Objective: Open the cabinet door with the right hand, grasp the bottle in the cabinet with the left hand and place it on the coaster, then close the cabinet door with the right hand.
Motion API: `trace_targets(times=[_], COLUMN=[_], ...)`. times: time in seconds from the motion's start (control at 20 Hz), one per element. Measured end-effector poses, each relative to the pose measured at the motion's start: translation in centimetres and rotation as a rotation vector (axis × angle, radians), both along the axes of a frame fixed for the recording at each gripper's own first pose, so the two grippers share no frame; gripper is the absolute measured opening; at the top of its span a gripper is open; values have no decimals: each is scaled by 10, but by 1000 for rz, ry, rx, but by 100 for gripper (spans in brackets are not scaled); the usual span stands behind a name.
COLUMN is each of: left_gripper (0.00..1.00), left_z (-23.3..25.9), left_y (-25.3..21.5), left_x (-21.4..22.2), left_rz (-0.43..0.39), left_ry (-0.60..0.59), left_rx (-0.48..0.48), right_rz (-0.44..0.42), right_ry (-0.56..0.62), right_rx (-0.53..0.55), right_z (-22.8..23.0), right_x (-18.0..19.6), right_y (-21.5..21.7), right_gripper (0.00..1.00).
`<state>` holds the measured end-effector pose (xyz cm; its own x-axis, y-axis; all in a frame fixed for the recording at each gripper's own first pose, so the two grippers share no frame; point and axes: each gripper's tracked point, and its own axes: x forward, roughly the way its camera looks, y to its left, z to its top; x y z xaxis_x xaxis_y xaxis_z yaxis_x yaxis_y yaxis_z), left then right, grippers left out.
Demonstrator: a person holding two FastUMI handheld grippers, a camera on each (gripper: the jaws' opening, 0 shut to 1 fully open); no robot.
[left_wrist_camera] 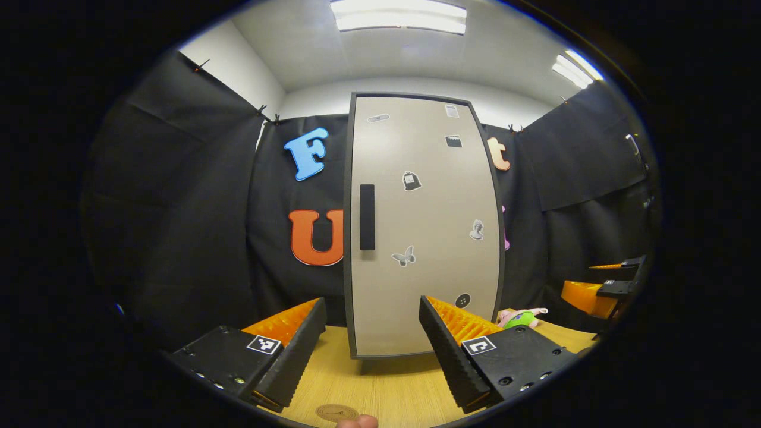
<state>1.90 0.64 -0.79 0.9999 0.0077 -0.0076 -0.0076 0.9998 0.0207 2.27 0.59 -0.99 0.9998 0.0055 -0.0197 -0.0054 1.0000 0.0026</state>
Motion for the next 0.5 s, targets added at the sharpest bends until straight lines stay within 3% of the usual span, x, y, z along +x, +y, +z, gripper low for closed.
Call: trace_targets(times=[0.2, 0.5], left_gripper=[95, 95], left_z=[1, -5], left_y=[0, -2], left_x=[0, -4], left_rz=[-1, 8], left_ry=[-1, 17], left_rx=[1, 5], right_rz=[48, 237], right_ry=[-9, -46], right_rx=[-30, -57], right_z=[10, 56], right_x=[11, 49], right_y=[12, 75], right_gripper=[98, 99])
